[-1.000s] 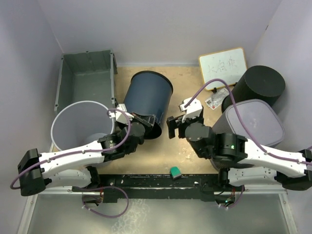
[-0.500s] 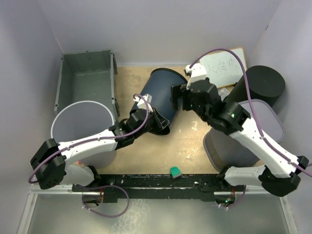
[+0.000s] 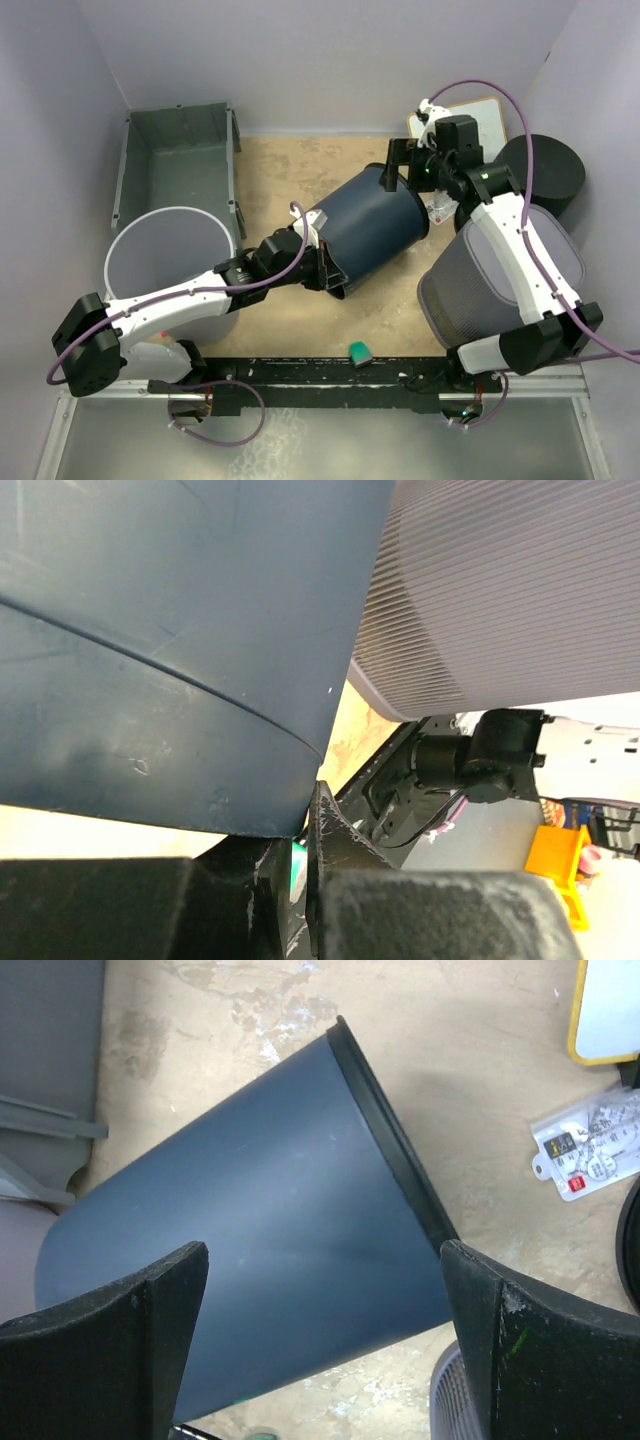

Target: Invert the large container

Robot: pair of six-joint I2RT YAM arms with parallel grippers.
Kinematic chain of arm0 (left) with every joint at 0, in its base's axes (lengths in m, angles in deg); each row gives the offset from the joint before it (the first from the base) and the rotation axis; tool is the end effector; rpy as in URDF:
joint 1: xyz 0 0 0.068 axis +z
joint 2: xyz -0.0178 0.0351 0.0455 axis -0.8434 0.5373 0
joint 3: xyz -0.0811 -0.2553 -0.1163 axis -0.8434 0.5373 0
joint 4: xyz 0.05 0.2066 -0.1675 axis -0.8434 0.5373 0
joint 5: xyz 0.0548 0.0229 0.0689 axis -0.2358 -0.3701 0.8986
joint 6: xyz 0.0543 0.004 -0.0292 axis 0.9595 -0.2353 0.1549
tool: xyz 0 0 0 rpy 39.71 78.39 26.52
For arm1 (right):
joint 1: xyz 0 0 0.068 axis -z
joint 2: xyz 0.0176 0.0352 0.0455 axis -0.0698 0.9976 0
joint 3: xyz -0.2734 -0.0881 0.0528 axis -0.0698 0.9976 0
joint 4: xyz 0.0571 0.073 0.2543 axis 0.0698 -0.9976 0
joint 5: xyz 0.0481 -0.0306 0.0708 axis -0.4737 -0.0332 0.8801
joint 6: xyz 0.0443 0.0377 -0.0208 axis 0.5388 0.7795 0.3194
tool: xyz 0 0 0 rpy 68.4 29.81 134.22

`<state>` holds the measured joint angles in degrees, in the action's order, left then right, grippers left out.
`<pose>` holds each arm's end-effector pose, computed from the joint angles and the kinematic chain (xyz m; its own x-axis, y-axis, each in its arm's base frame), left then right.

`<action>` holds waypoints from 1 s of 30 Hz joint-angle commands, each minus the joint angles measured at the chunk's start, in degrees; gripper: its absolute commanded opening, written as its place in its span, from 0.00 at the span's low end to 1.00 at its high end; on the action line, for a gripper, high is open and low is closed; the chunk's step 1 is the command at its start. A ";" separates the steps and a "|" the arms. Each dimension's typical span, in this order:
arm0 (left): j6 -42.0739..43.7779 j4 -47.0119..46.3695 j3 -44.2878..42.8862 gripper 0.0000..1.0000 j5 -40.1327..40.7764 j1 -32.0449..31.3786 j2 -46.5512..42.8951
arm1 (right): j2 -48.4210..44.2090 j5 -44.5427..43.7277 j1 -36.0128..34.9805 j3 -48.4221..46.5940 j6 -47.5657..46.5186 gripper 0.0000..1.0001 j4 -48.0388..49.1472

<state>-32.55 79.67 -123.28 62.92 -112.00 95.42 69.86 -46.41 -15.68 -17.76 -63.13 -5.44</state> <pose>0.1660 -0.2417 0.2757 -0.8245 -0.1478 -0.5462 0.3694 0.5905 -0.7175 0.2987 0.1080 0.4419 -0.5432 0.1161 -0.8315 -0.2060 0.9417 0.2660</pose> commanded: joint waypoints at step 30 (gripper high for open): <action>13.23 16.67 -6.20 0.00 4.04 2.96 -0.56 | -9.36 41.12 15.90 17.17 -5.22 0.00 5.90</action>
<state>-22.21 95.98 -126.26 63.58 -109.20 93.76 65.20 -14.78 2.62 1.06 -72.29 1.88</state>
